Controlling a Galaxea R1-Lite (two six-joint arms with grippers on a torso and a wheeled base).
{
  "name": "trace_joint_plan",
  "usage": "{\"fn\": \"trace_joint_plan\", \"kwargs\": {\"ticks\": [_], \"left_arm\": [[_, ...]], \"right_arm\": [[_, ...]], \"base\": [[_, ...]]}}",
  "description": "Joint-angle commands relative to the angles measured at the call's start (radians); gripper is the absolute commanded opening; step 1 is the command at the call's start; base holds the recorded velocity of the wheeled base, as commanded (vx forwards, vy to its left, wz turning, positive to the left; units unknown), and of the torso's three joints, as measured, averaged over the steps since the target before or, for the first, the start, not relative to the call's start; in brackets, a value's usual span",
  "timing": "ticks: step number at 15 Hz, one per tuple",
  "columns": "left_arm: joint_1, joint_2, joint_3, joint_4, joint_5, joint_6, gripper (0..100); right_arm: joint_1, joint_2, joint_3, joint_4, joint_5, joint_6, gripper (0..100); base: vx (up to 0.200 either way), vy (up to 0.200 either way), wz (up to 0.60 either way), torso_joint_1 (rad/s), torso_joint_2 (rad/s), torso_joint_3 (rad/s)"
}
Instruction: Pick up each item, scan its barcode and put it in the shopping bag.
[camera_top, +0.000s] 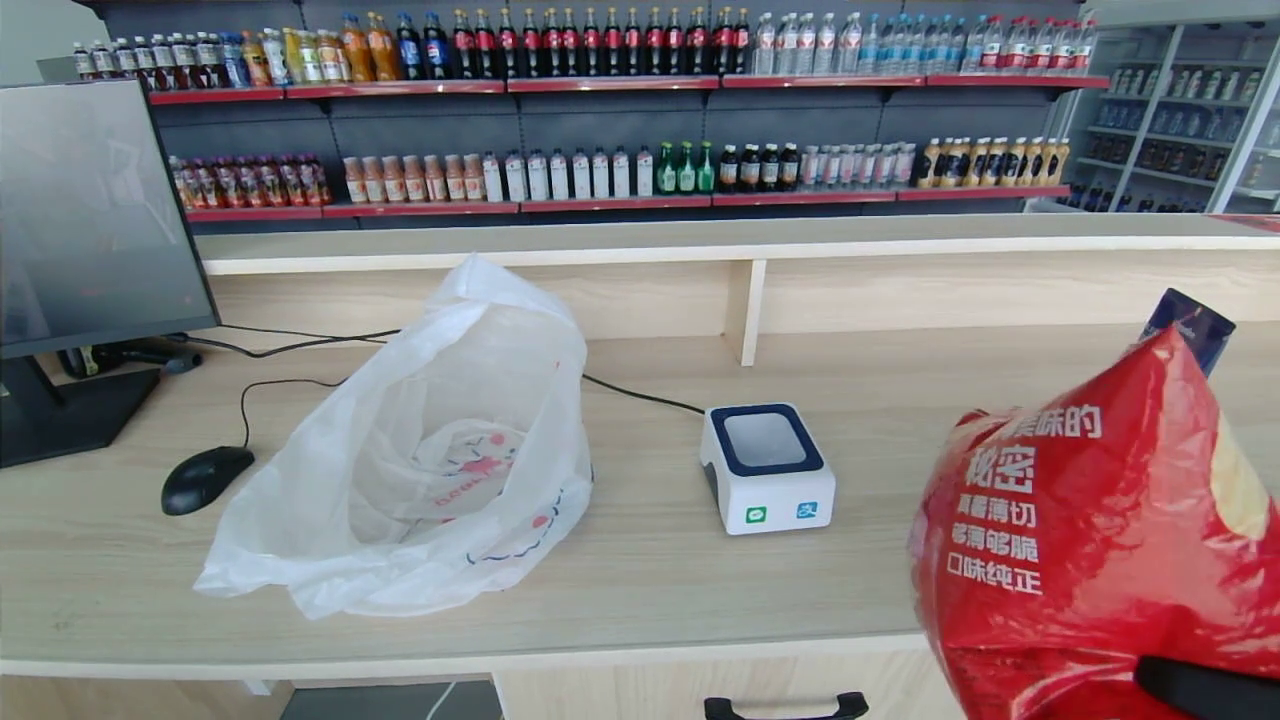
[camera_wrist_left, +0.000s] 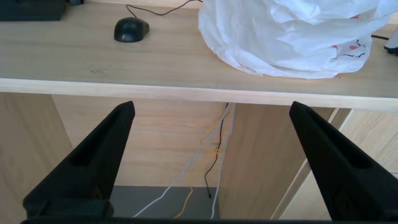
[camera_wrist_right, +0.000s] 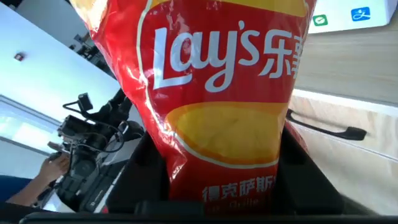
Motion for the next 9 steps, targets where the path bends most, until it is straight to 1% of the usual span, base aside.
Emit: {"fn": "trace_joint_plan", "kwargs": {"ticks": [1,3,5,7,9], "left_arm": [[0.000,0.000,0.002,0.000,0.000,0.000,100],[0.000,0.000,0.000,0.000,0.000,0.000,100],[0.000,0.000,0.000,0.000,0.000,0.000,100],[0.000,0.000,0.000,0.000,0.000,0.000,100],[0.000,0.000,0.000,0.000,0.000,0.000,100]], "right_arm": [[0.026,0.080,0.004,-0.097,0.000,0.064,0],[0.032,0.155,0.049,-0.276,0.002,0.107,0],[0.035,0.238,0.078,-0.426,0.002,0.112,0],[0.098,0.291,0.083,-0.511,0.003,0.146,0],[0.105,0.336,0.080,-0.560,0.002,0.167,0]], "base": [[0.000,0.000,0.00,0.000,0.00,0.000],[0.000,0.000,0.00,0.000,0.00,0.000],[0.000,0.000,0.00,0.000,0.00,0.000],[0.000,0.000,0.00,0.000,0.00,0.000],[0.000,0.000,0.00,0.000,0.00,0.000]]}}
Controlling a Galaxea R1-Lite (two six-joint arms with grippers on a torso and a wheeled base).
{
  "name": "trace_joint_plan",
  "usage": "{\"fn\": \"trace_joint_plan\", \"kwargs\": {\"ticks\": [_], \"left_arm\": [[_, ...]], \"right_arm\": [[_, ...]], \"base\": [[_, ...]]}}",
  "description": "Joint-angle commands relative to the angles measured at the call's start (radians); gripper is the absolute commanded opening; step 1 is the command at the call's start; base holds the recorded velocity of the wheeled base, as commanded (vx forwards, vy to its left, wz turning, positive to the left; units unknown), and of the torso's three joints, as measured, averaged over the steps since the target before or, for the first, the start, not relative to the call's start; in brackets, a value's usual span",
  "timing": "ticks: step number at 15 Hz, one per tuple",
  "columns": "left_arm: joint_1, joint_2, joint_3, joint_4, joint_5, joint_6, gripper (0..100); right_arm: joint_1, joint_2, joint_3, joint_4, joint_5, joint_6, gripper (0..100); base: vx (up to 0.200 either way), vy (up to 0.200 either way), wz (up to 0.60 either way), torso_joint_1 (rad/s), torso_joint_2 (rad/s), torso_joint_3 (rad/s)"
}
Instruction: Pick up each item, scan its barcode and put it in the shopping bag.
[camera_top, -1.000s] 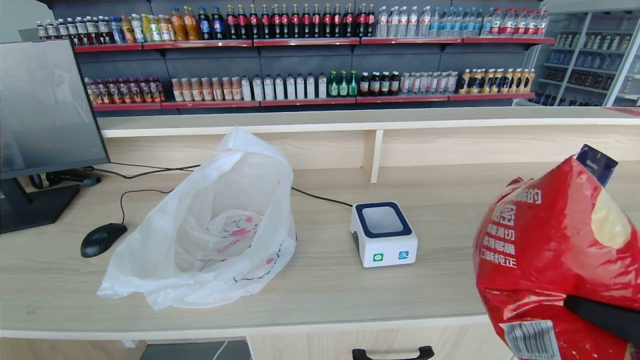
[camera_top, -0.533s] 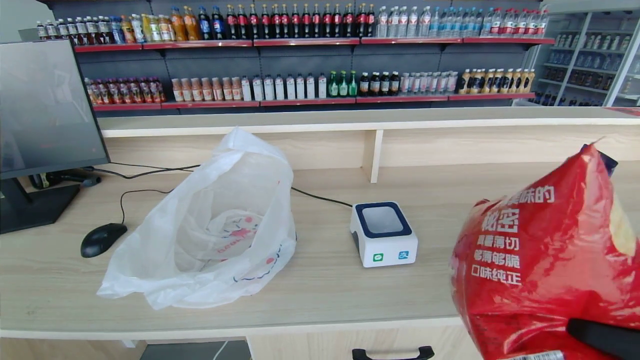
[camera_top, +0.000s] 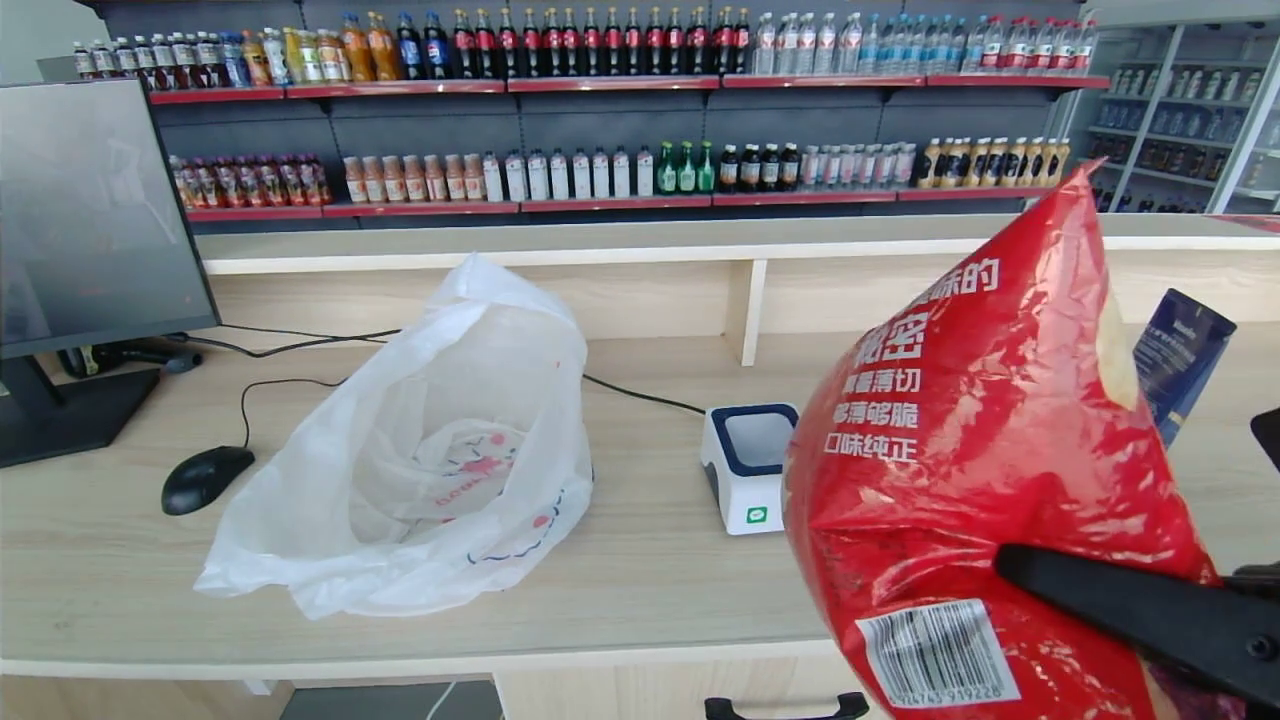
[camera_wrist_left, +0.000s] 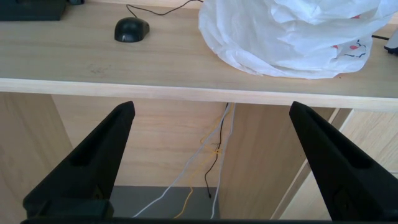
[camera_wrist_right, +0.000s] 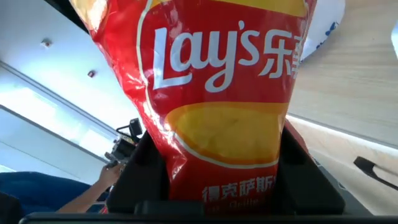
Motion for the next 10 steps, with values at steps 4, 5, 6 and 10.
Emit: {"fn": "trace_joint_plan", "kwargs": {"ticks": [4,5,6,10], "left_arm": [[0.000,0.000,0.000,0.000,0.000,0.000,100],[0.000,0.000,0.000,0.000,0.000,0.000,100],[0.000,0.000,0.000,0.000,0.000,0.000,100],[0.000,0.000,0.000,0.000,0.000,0.000,100]], "right_arm": [[0.015,0.161,-0.014,-0.187,0.000,0.066,0],[0.021,0.183,-0.002,-0.258,0.001,0.072,0],[0.030,0.198,0.015,-0.316,0.009,0.081,0],[0.030,0.203,0.055,-0.410,0.087,0.081,0]], "base": [[0.000,0.000,0.00,0.000,0.00,0.000],[0.000,0.000,0.00,0.000,0.00,0.000],[0.000,0.000,0.00,0.000,0.00,0.000],[0.000,0.000,0.00,0.000,0.00,0.000]]}}
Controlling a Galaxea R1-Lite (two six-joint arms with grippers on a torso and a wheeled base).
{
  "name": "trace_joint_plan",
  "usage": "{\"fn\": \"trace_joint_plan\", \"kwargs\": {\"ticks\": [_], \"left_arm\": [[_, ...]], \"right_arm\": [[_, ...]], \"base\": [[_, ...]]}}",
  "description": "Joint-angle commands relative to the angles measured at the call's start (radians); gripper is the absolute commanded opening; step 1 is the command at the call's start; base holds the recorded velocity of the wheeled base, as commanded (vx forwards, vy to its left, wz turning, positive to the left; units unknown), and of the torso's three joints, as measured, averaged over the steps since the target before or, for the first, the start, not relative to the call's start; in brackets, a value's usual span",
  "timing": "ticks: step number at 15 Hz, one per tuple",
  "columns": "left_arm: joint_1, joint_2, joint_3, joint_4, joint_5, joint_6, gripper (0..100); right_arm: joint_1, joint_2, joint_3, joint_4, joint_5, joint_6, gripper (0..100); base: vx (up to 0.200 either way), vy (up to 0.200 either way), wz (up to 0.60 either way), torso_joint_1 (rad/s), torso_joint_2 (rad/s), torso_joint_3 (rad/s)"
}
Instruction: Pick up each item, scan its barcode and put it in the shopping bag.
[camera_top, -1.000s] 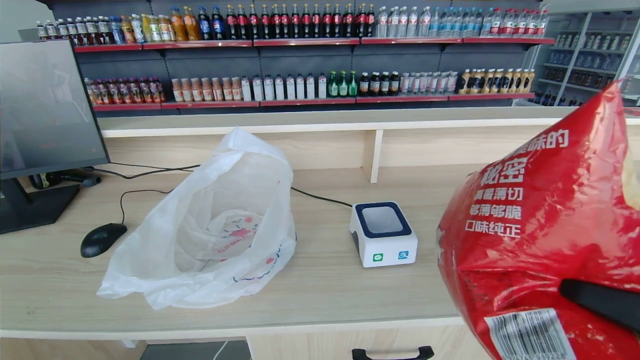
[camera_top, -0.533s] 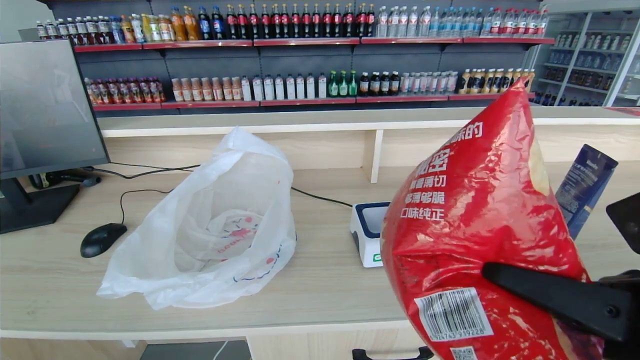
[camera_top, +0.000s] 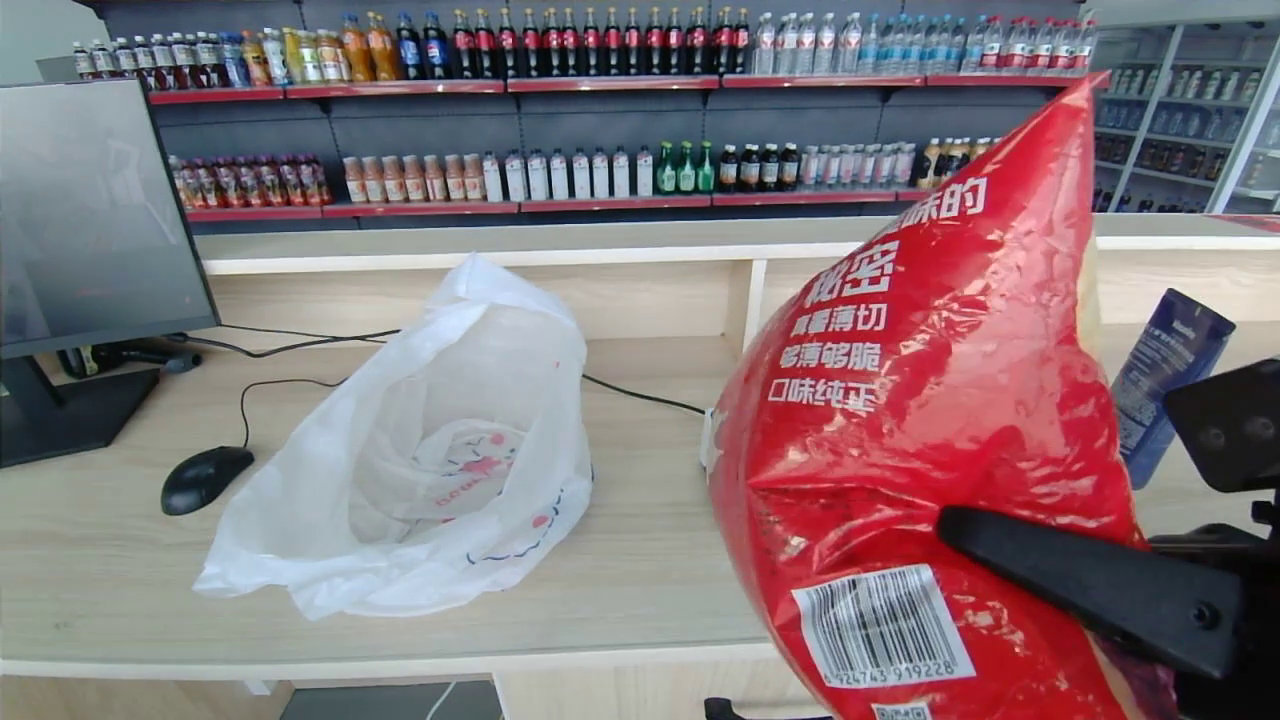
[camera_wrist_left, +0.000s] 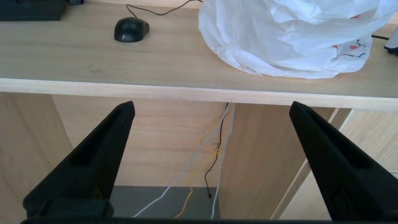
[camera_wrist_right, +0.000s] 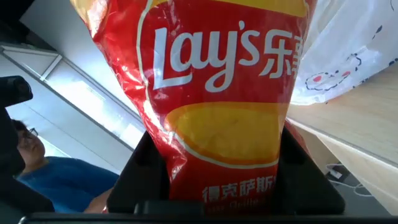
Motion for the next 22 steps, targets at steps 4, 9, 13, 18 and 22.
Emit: {"fn": "trace_joint_plan", "kwargs": {"ticks": [4,9,13,18,22], "left_arm": [[0.000,0.000,0.000,0.000,0.000,-0.001,100],[0.000,0.000,0.000,0.000,0.000,-0.001,100],[0.000,0.000,0.000,0.000,0.000,-0.001,100],[0.000,0.000,0.000,0.000,0.000,-0.001,100],[0.000,0.000,0.000,0.000,0.000,-0.001,100]], "right_arm": [[-0.010,0.056,-0.106,-0.052,0.004,0.031,0],[-0.009,0.072,-0.129,-0.081,0.027,0.050,0],[-0.009,0.072,-0.140,-0.081,0.027,0.046,0],[-0.007,0.073,-0.140,-0.082,0.027,0.050,0],[-0.006,0.070,-0.133,-0.082,0.029,0.046,0]], "base": [[0.000,0.000,0.00,0.000,0.00,0.000],[0.000,0.000,0.00,0.000,0.00,0.000],[0.000,0.000,0.00,0.000,0.00,0.000],[0.000,0.000,0.00,0.000,0.00,0.000],[0.000,0.000,0.00,0.000,0.00,0.000]]}}
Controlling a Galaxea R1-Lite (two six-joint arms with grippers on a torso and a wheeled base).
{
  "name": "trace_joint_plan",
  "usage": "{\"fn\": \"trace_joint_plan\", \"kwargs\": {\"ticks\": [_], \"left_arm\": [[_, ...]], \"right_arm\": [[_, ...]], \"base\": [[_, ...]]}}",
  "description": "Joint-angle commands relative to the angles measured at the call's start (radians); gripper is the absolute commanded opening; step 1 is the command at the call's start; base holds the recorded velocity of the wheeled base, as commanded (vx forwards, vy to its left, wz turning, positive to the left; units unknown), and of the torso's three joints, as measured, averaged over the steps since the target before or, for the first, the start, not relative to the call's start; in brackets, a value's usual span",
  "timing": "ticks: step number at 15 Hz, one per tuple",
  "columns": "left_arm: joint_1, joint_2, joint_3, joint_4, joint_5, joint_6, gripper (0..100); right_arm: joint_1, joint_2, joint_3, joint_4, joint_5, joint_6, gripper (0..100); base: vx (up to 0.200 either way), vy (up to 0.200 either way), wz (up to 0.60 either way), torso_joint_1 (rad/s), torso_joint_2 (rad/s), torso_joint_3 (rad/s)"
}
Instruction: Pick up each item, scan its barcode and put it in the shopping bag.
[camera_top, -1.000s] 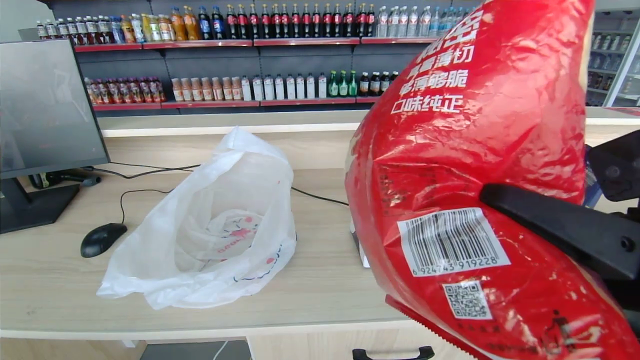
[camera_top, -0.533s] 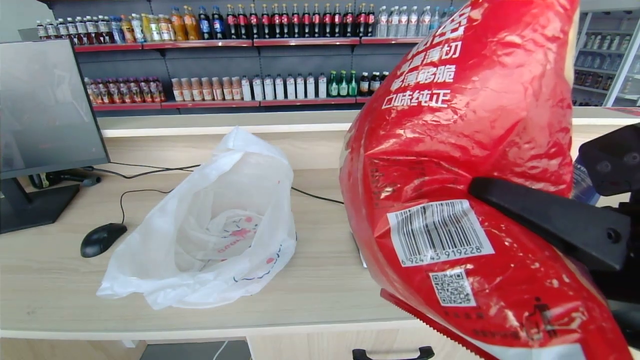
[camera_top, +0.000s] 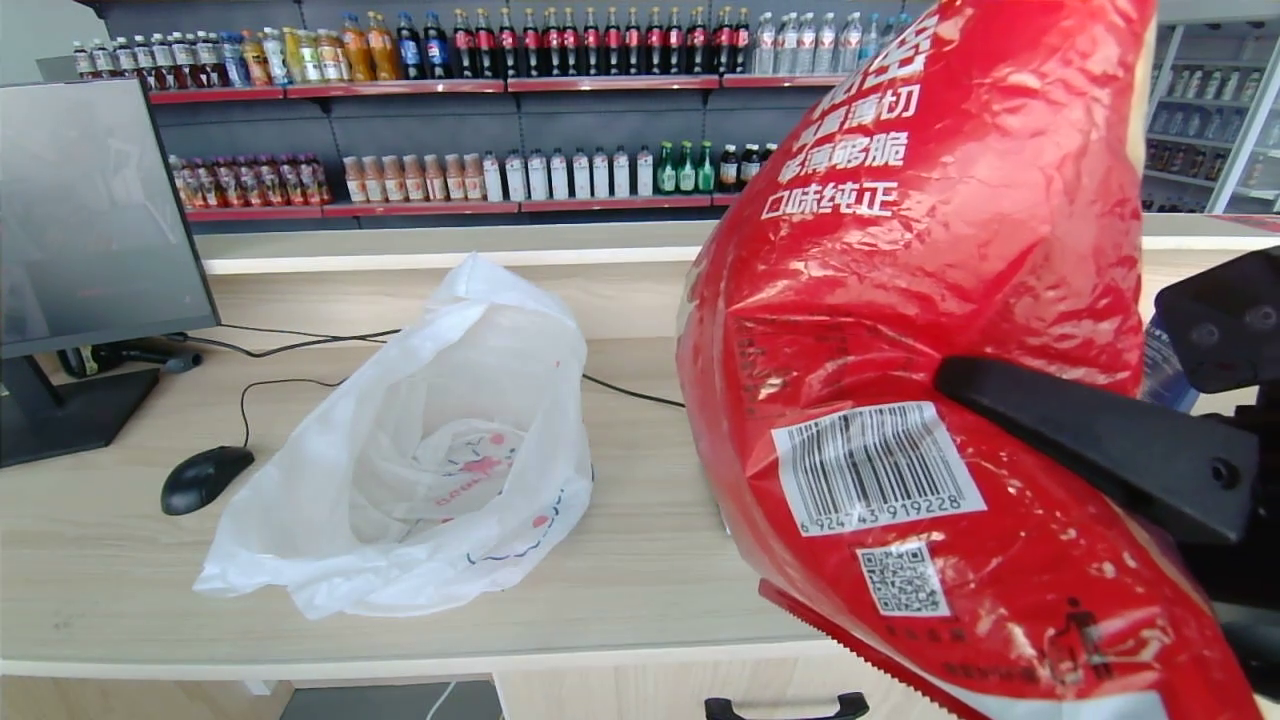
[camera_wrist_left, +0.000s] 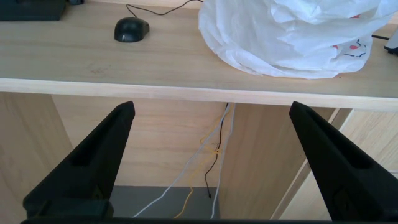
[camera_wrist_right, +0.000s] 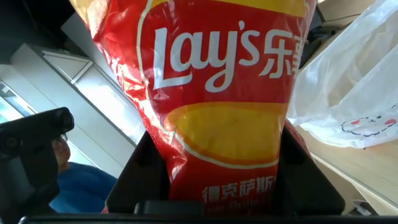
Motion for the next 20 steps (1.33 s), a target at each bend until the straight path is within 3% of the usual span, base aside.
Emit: {"fn": "trace_joint_plan", "kwargs": {"ticks": [1,8,11,14,17,20], "left_arm": [[0.000,0.000,0.000,0.000,0.000,-0.001,100],[0.000,0.000,0.000,0.000,0.000,-0.001,100],[0.000,0.000,0.000,0.000,0.000,-0.001,100],[0.000,0.000,0.000,0.000,0.000,-0.001,100],[0.000,0.000,0.000,0.000,0.000,-0.001,100],[0.000,0.000,0.000,0.000,0.000,-0.001,100]], "right_arm": [[0.000,-0.005,0.006,0.000,-0.001,-0.001,0],[-0.009,0.001,0.021,0.018,0.005,-0.122,0],[-0.014,-0.001,0.044,0.073,-0.001,-0.257,0],[-0.014,0.003,0.039,0.213,-0.030,-0.435,0],[-0.014,0.001,0.036,0.319,-0.148,-0.575,0],[-0.014,-0.001,-0.056,0.392,-0.404,-0.734,0]], "base": [[0.000,0.000,0.00,0.000,0.00,0.000],[0.000,0.000,0.00,0.000,0.00,0.000],[0.000,0.000,0.00,0.000,0.00,0.000],[0.000,0.000,0.00,0.000,0.00,0.000],[0.000,0.000,0.00,0.000,0.00,0.000],[0.000,0.000,0.00,0.000,0.00,0.000]]}}
